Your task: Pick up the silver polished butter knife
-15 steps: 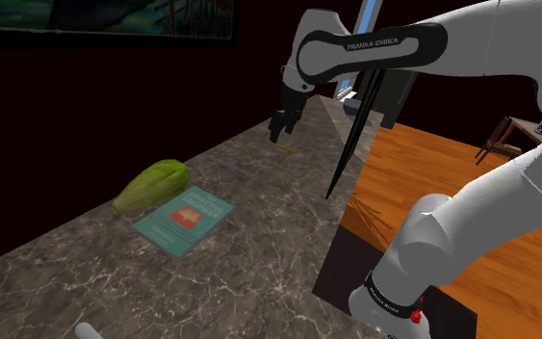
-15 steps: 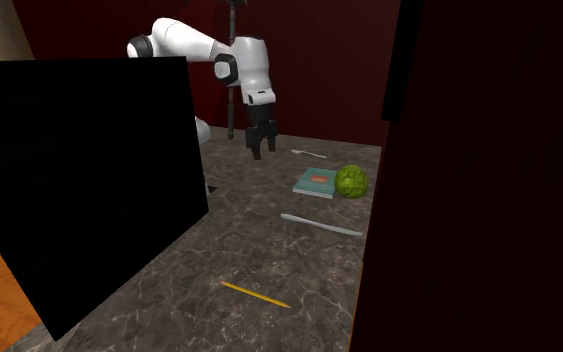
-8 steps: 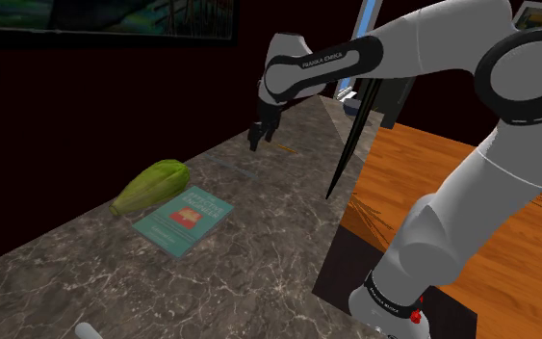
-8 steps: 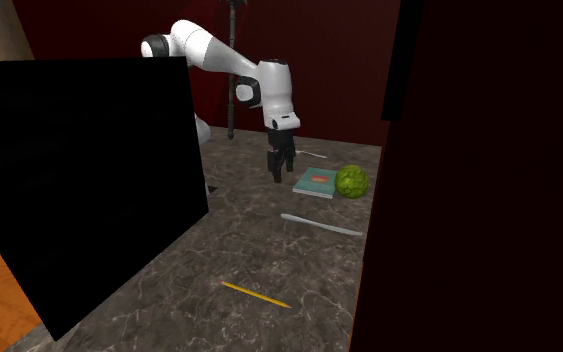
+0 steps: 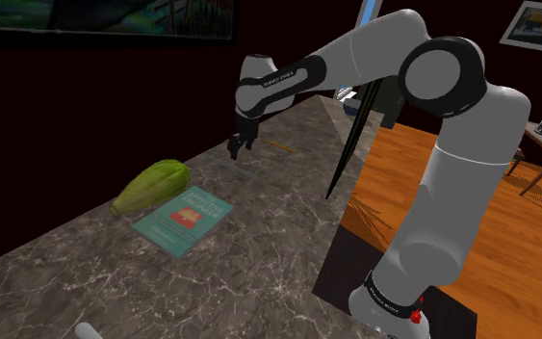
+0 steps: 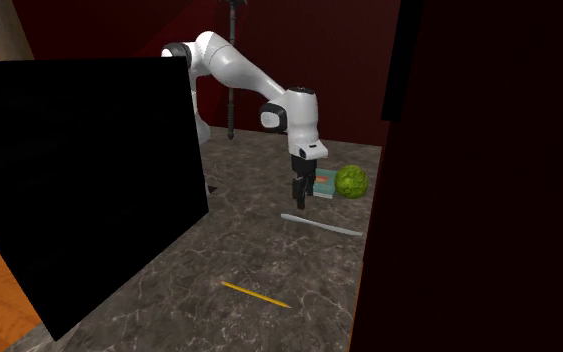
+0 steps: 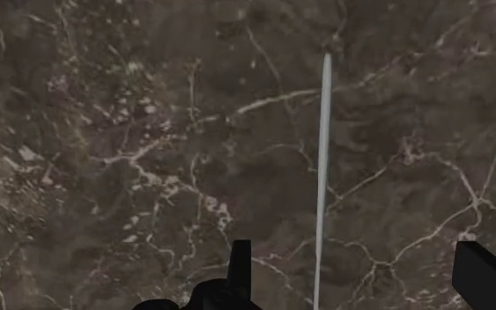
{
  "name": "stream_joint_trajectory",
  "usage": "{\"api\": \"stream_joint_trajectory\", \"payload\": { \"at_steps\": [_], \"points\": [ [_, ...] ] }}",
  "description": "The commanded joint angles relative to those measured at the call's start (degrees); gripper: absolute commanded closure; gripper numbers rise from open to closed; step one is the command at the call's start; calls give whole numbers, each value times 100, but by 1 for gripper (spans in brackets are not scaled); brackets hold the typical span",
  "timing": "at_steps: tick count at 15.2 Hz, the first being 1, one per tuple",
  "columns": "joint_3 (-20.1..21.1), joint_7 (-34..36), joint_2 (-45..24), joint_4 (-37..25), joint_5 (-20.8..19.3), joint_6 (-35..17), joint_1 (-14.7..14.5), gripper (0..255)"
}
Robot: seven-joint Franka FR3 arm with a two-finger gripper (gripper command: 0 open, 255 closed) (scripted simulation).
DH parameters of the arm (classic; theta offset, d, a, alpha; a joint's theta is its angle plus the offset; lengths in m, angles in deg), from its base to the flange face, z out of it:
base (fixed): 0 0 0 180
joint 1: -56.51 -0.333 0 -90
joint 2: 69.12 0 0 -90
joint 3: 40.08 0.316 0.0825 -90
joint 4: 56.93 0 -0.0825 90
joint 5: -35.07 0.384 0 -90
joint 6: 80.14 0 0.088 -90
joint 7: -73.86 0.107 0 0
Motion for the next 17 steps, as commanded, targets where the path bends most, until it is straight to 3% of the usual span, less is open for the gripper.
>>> {"api": "stream_joint_trajectory", "payload": {
  "at_steps": [1, 10, 11, 17],
  "points": [
    [11, -49, -368, -254, 30, -100, 7, 0],
    [24, -66, -674, -46, 65, -612, 18, 0],
    [22, -68, -662, -42, 64, -604, 20, 255],
    [23, -65, -662, -40, 63, -606, 18, 255]
  ]
}}
